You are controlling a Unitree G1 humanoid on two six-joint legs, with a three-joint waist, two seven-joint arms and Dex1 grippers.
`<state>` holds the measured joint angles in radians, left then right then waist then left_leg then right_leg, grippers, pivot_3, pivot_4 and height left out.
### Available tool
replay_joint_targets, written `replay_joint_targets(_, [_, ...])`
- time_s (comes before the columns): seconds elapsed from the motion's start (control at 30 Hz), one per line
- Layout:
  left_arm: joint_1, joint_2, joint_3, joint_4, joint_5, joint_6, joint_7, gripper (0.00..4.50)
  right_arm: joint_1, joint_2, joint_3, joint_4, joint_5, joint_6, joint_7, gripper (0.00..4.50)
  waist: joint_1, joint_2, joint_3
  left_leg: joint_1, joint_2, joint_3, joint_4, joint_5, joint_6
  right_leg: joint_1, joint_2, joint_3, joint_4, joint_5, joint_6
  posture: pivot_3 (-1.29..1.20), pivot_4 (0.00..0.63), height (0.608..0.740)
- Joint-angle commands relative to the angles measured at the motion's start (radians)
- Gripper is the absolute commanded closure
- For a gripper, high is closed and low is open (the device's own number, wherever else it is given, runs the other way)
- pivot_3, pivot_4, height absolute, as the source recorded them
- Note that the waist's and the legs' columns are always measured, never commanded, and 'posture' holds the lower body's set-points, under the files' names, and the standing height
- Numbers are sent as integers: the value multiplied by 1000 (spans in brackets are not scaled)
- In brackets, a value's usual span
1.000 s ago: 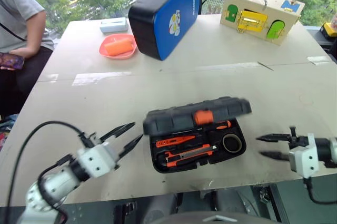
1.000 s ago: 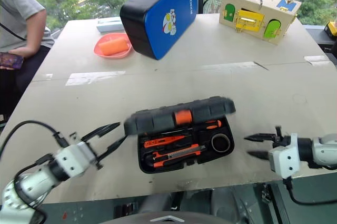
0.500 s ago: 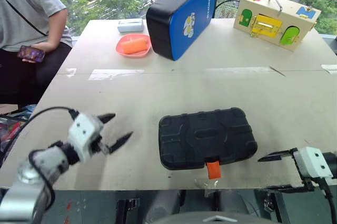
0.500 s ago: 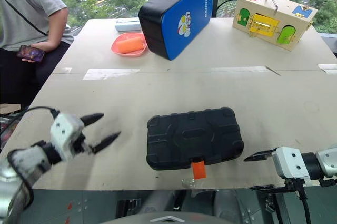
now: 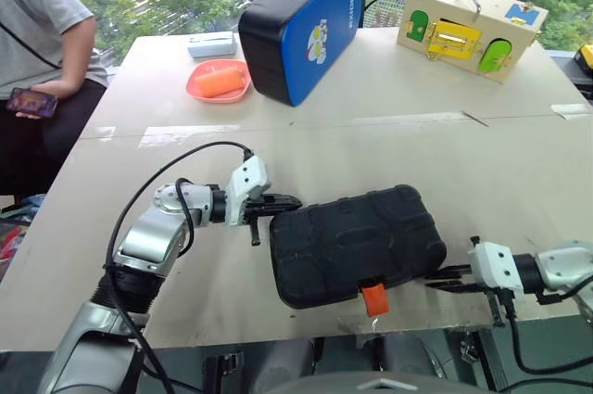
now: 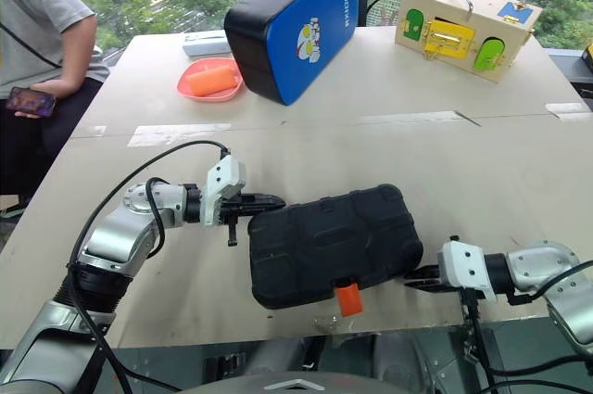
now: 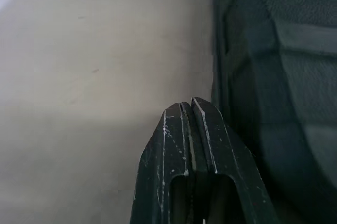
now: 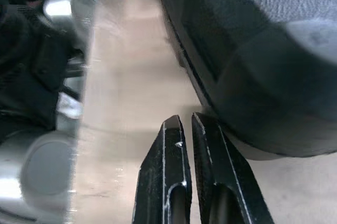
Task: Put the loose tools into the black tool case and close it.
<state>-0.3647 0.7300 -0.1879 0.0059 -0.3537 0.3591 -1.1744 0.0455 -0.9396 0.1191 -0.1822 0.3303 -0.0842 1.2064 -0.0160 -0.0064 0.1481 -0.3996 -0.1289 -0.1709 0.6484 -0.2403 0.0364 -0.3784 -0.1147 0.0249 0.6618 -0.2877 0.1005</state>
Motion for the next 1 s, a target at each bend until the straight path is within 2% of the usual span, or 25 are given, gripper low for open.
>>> replay_joint_targets(0.03, [43,40,-84,-101,-2,47,-107,4445,-135,71,-31,66,-43,17,-97,4500,-15,0,0,1,0,0,0,0,0,0,1,2,0,0,0,0,150,735])
replay_joint_targets(0.17, [91,31,-68,-183,-36,88,-86,4445,-331,159,-28,262,-128,23,-184,4500,-17,0,0,1,0,0,0,0,0,0,1,2,0,0,0,0,150,735])
replay_joint_targets(0.27, [87,-12,-21,-205,-53,113,-23,4445,-392,177,-23,346,-160,14,-182,4500,-2,0,1,1,0,-1,0,0,0,-1,1,2,1,0,0,0,150,735])
replay_joint_targets(0.43, [37,-28,79,-208,-115,191,37,4445,-375,137,-68,350,-133,22,-141,4500,18,0,1,-1,0,-2,-1,0,-1,-2,1,0,0,0,0,0,150,735])
replay_joint_targets(0.57, [-62,-11,125,-258,-248,370,25,4445,-237,39,-193,194,23,143,-37,4500,28,1,1,-1,-1,-2,1,0,0,-2,0,1,0,0,0,0,150,735])
replay_joint_targets(0.67, [-124,-18,75,-294,-295,454,1,4445,-74,-39,-295,-10,200,307,45,4500,29,1,1,-2,-1,-3,1,0,0,-2,0,0,0,0,0,0,150,735])
replay_joint_targets(0.73, [-136,-22,31,-303,-284,459,-14,4445,3,-63,-336,-95,263,374,60,4500,20,2,1,-2,-1,-2,1,0,0,-1,-1,0,0,0,0,0,150,735])
replay_joint_targets(0.83, [-142,-35,-119,-268,-166,364,-52,4445,100,-61,-362,-192,281,412,51,4500,15,1,1,0,-1,-2,1,0,0,0,-2,1,0,0,0,0,150,735])
replay_joint_targets(1.0, [-168,-59,-257,-169,-6,220,-75,4445,106,-14,-311,-264,275,453,-10,4500,20,1,1,0,-1,-1,2,0,0,0,-1,2,0,0,0,0,150,735])
